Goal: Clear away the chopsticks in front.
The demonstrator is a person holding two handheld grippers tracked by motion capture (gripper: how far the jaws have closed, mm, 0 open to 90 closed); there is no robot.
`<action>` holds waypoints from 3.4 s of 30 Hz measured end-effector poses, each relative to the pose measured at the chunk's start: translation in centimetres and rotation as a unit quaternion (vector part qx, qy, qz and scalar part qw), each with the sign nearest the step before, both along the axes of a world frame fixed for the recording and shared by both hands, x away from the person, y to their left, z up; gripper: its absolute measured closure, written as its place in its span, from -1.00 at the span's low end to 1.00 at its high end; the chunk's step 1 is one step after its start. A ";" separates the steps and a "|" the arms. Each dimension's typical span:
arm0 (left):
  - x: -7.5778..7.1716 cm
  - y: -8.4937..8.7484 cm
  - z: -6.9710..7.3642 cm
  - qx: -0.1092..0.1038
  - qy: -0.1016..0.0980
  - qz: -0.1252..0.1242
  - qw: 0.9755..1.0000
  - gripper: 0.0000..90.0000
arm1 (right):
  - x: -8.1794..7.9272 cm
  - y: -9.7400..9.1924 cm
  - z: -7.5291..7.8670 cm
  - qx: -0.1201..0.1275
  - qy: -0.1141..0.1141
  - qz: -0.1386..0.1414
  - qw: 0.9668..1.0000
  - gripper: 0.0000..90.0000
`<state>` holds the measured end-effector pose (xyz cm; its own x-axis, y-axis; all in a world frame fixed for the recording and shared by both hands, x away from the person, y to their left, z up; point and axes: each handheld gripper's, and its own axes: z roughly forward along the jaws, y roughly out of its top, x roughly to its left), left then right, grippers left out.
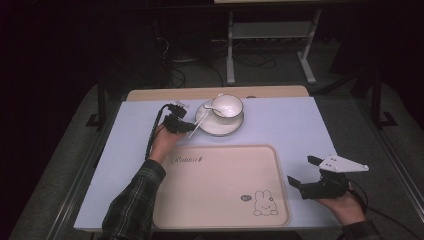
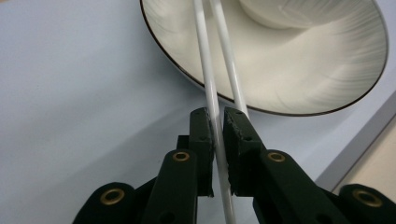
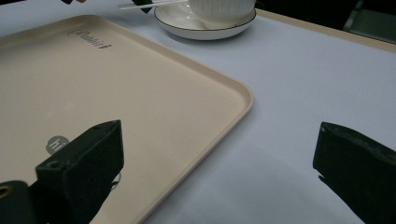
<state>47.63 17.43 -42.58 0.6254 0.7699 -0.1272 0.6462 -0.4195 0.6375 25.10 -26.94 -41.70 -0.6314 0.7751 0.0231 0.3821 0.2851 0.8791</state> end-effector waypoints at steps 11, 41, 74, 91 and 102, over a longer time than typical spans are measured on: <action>-0.1 -0.3 0.2 0.016 -0.017 0.008 1.000 0.90 | 0.0 0.0 0.0 0.003 0.001 0.000 1.000 -0.97; -5.1 6.0 2.5 -0.029 -0.036 0.034 0.998 0.91 | 0.0 0.0 0.0 0.000 0.000 -0.002 1.000 -0.97; -18.2 6.4 2.7 -0.052 -0.017 -0.048 0.997 0.91 | 0.1 0.0 0.0 -0.004 -0.001 -0.003 1.000 -0.97; -19.0 5.1 0.5 -0.023 0.017 -0.062 0.998 0.90 | 0.1 0.1 0.0 -0.006 0.000 -0.002 1.000 -0.97; -18.8 4.4 -0.5 0.043 0.013 -0.075 0.996 0.88 | 0.1 0.2 0.0 -0.005 -0.001 -0.001 1.000 -0.97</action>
<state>28.82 21.80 -43.12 0.7318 0.6765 -0.0827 0.5881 -0.5654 0.5783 25.16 -26.79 -41.73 -0.6307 0.7759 0.0136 0.3810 0.2943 0.8765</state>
